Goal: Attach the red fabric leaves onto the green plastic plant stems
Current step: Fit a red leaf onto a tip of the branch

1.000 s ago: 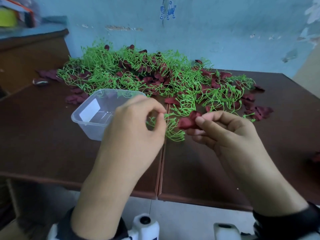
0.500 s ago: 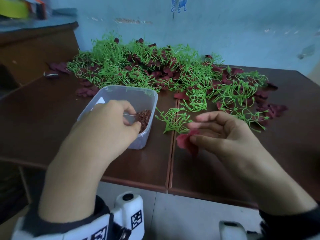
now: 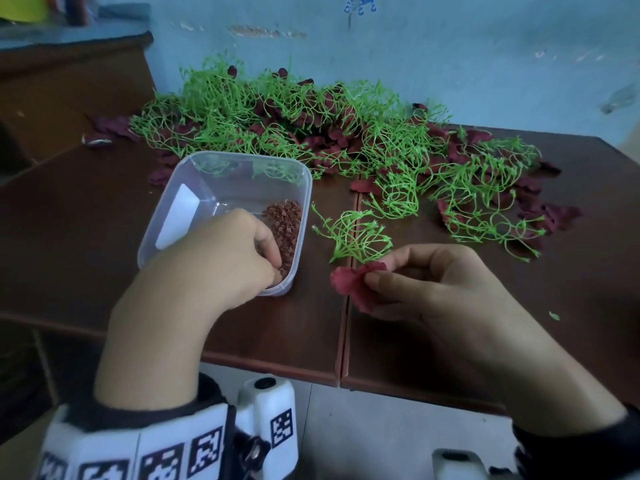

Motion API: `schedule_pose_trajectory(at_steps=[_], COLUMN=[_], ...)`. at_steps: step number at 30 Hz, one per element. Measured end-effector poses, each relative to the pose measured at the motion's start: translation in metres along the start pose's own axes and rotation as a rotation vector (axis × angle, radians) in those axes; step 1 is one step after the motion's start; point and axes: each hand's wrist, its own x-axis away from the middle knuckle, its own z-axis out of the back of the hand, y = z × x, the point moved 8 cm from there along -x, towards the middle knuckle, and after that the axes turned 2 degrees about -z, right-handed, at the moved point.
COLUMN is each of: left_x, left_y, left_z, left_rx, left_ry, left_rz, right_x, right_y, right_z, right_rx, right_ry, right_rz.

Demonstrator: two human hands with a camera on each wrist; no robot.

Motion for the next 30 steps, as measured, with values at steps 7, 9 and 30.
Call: schedule_pose_trajectory(at_steps=[7, 9, 30], left_x=[-0.010, -0.011, -0.005], left_y=[-0.003, -0.004, 0.006], left_z=[0.000, -0.002, 0.042], left_rx=[-0.033, -0.040, 0.303], left_ry=[-0.051, -0.071, 0.353], left_rz=[-0.001, -0.011, -0.214], right_x=[-0.003, -0.004, -0.011], right_y=[0.001, 0.002, 0.014], right_z=[-0.007, -0.009, 0.000], right_rx=[-0.006, -0.019, -0.072], right_ry=[-0.005, -0.008, 0.067], right_rz=[-0.025, -0.033, -0.101])
